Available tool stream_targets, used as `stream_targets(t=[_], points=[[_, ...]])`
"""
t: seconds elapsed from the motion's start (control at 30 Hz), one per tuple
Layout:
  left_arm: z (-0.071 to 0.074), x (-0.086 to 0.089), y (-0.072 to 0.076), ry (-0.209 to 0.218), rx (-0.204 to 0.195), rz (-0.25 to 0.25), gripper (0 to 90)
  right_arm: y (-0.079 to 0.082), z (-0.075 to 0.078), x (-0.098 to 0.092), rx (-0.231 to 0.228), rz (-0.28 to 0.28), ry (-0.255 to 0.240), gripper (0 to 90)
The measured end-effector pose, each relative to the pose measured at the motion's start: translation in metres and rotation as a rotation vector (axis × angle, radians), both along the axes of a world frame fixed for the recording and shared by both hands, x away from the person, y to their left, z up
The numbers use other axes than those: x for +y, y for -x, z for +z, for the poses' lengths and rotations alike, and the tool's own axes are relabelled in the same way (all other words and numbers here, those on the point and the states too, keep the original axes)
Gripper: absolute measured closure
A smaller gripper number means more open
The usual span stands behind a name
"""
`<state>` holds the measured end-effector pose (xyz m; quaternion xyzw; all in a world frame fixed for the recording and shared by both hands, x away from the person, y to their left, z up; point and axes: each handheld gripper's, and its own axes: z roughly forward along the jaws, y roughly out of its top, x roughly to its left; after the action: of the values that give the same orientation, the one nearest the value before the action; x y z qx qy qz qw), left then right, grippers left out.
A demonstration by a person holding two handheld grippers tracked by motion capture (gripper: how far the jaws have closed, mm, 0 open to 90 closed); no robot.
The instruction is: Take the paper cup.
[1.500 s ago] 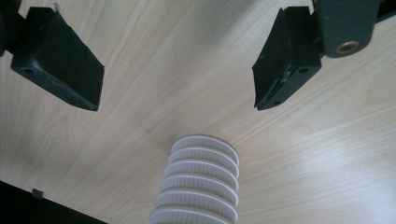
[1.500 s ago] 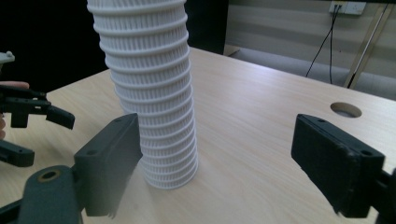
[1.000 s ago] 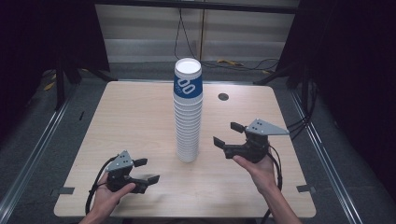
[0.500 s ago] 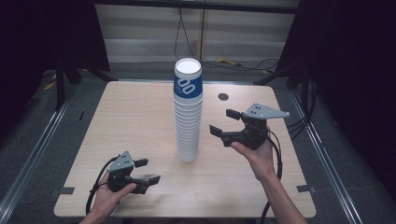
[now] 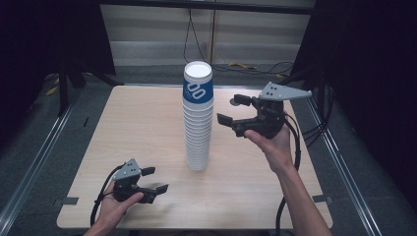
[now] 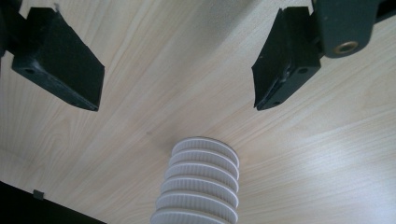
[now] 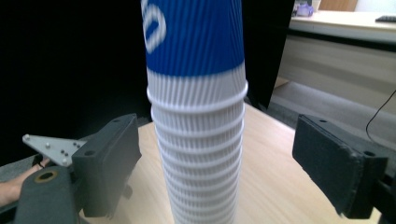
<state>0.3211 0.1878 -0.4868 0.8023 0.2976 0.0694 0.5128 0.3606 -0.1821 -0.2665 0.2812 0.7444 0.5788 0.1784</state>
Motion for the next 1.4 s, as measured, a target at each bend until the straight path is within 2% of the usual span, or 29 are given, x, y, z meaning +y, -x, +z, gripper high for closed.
stream_targets(t=[0.1,0.27,0.37,0.47,0.53,0.7,1.0,1.2,1.27,1.4], points=[[0.0,0.0,0.001,0.002,0.0,0.002,16.7,-0.002,0.013,0.004,-0.017,0.017,0.011,14.8],[0.0,-0.001,0.001,-0.003,0.0,-0.003,16.7,-0.011,0.025,0.012,-0.009,0.056,0.052,14.7],[0.0,-0.001,0.0,-0.007,0.001,-0.002,16.7,-0.014,0.027,0.014,-0.003,0.062,0.051,15.1],[0.0,-0.001,0.0,-0.004,0.001,0.0,16.7,-0.021,0.028,0.018,0.016,0.075,0.071,15.1],[0.0,0.0,0.001,-0.001,0.002,0.002,16.7,-0.022,0.03,0.021,0.016,0.09,0.062,19.7],[0.0,-0.002,0.002,-0.004,-0.002,-0.008,16.7,-0.024,0.036,0.029,0.008,0.104,0.059,17.3],[0.001,-0.001,0.001,-0.004,0.0,-0.007,16.9,-0.04,0.047,0.042,0.049,0.135,0.053,15.7],[0.001,-0.001,0.002,-0.003,-0.003,-0.007,17.2,-0.049,0.053,0.054,0.072,0.147,0.089,15.3],[0.001,-0.001,0.002,-0.002,-0.007,-0.006,17.3,-0.053,0.054,0.06,0.082,0.146,0.12,15.6],[0.001,-0.001,0.001,-0.002,-0.003,-0.008,17.4,-0.057,0.055,0.064,0.097,0.151,0.132,16.5]])
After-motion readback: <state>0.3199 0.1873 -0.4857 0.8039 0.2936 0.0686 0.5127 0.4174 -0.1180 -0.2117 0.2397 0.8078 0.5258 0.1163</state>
